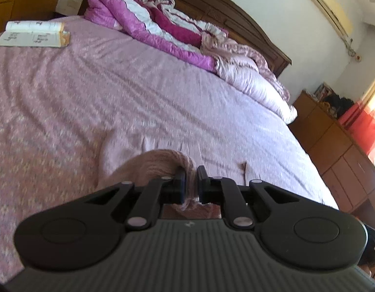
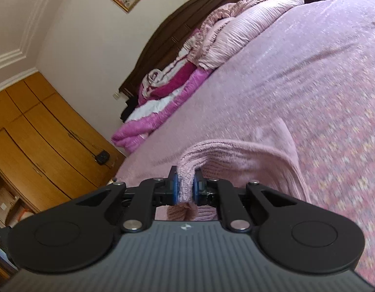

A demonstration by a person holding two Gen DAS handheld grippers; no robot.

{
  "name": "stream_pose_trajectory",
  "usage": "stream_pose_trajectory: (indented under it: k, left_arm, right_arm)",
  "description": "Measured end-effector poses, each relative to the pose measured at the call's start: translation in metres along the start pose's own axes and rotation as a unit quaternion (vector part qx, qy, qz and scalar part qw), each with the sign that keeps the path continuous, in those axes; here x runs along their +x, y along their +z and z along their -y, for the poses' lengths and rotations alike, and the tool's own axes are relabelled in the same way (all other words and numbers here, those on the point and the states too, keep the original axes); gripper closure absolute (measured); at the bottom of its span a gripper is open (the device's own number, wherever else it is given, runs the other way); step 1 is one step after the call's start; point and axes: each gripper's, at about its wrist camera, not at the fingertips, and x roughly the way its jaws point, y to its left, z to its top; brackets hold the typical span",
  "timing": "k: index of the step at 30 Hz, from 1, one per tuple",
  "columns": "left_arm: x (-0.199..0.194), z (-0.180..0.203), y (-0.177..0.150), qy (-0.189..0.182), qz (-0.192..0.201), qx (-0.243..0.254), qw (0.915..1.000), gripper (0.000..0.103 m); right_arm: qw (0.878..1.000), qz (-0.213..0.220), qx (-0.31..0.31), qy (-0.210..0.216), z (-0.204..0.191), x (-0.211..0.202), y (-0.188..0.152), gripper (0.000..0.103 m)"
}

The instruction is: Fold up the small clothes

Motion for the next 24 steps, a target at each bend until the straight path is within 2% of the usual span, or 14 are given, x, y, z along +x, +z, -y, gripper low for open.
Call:
stream_pose_trajectory:
  k: [5,9,13,14,15,17,19,20,22,24]
  left_arm:
    - [0.031,-0.01,0.022,0.026,0.019,-0.033,0.9989,0.092]
    - [0.066,-0.02,0.034,0.059,0.007,-0.052,0.9969,0.092]
    - [0.099,-0.024,0.037,0.089,-0.02,-0.042,0.9949,0.09]
    - [0.105,-0.025,0.036,0.093,-0.026,-0.038,0.9946,0.09]
    - [0.109,-0.025,0.035,0.097,-0.03,-0.036,0.9942,0.09]
    - [0.112,-0.026,0.033,0.103,-0.033,-0.026,0.9938,0.088]
    - [0.11,-0.026,0.031,0.106,-0.03,-0.014,0.9938,0.072]
    - [0.107,-0.026,0.031,0.107,-0.026,-0.008,0.9939,0.067]
    - [0.101,-0.027,0.031,0.108,-0.017,0.0,0.994,0.055]
    - [0.093,-0.027,0.033,0.101,-0.009,0.006,0.9948,0.054]
  right_arm:
    - [0.999,0.017,0.044,-0.009,0.013,0.033,0.023,0.09]
    - [0.996,0.012,0.076,-0.053,0.03,0.071,0.032,0.09]
    - [0.991,-0.004,0.084,-0.102,0.041,0.105,0.026,0.088]
    - [0.99,-0.009,0.088,-0.107,0.044,0.111,0.025,0.08]
    - [0.989,-0.013,0.092,-0.114,0.047,0.116,0.022,0.077]
    - [0.989,-0.013,0.097,-0.114,0.051,0.119,0.019,0.061]
    - [0.991,-0.007,0.094,-0.099,0.052,0.116,0.017,0.051]
    - [0.991,-0.003,0.088,-0.096,0.051,0.112,0.017,0.046]
    - [0.993,0.003,0.072,-0.097,0.049,0.108,0.019,0.043]
    - [0.993,0.01,0.056,-0.099,0.049,0.102,0.023,0.042]
